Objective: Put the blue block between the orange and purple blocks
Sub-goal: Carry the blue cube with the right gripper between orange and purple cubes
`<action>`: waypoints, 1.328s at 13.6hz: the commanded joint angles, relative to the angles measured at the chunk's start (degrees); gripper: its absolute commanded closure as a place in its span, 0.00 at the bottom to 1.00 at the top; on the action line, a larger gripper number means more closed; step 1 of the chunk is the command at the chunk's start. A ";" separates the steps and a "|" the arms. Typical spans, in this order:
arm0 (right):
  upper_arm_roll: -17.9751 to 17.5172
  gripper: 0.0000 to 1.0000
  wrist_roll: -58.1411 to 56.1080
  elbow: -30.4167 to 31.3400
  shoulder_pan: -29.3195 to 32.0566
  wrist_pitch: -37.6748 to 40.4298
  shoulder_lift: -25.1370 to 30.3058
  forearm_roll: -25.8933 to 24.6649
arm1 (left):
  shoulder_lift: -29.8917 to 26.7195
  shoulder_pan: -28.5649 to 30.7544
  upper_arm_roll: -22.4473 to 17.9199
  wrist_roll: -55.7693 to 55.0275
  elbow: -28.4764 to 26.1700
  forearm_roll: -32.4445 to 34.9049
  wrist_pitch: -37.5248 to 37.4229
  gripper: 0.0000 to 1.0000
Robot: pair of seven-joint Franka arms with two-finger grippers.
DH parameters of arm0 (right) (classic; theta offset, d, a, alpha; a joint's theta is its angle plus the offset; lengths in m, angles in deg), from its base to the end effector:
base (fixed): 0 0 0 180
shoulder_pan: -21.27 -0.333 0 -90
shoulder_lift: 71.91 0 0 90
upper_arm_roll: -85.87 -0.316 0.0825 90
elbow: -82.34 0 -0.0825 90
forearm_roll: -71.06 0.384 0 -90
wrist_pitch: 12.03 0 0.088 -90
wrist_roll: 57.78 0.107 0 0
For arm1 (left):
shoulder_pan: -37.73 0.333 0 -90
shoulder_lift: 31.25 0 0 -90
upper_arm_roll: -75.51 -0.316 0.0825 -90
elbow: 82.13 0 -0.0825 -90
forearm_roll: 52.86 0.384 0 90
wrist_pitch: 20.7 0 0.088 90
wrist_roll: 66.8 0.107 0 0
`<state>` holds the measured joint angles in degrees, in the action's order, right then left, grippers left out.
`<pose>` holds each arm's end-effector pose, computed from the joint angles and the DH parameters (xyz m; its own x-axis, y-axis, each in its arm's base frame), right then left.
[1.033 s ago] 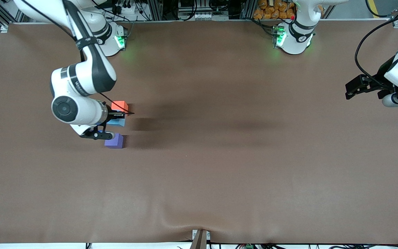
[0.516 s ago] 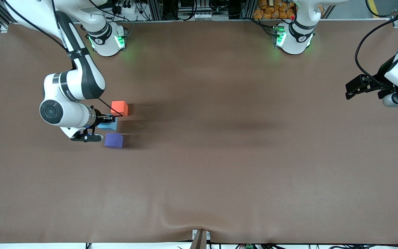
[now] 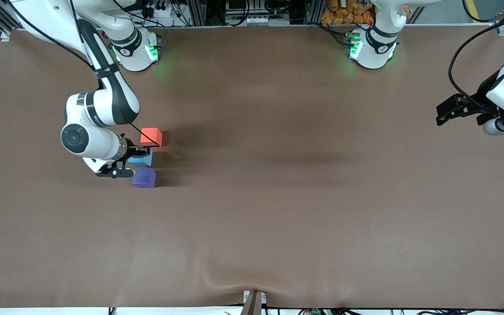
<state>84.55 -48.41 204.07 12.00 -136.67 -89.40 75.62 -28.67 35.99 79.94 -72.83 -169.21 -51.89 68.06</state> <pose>0.5354 0.1032 0.2471 0.9653 -0.0292 -0.2593 -0.0347 -0.9993 -0.0168 0.5634 -0.0580 0.6215 0.9999 -0.0021 -0.0141 -0.0023 -0.9999 -0.0150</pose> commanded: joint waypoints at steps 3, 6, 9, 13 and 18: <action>-0.44 1.00 -0.58 1.41 0.13 -3.40 -0.88 -0.17 | -0.64 0.33 0.05 0.93 -0.81 -1.14 0.45 0.00; -0.44 1.00 -0.58 3.51 0.04 -8.14 -2.46 -0.17 | -0.64 0.33 0.05 0.93 -0.81 -1.14 0.45 0.00; -0.44 1.00 -0.58 3.61 0.04 -8.60 -2.81 -0.17 | -0.64 0.33 0.05 1.02 -0.89 -1.14 0.45 0.00; -0.62 0.00 0.39 2.91 -0.05 -7.46 -3.52 0.36 | -0.38 0.25 0.05 0.93 -0.81 -1.14 0.89 0.00; -0.71 0.00 0.39 -9.45 -0.05 12.35 -2.20 0.36 | -0.37 0.33 0.05 0.93 -0.98 -1.14 1.06 0.00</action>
<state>84.10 -48.32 201.38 11.88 -133.61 -92.82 75.66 -28.64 35.99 79.94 -72.83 -169.62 -52.09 68.40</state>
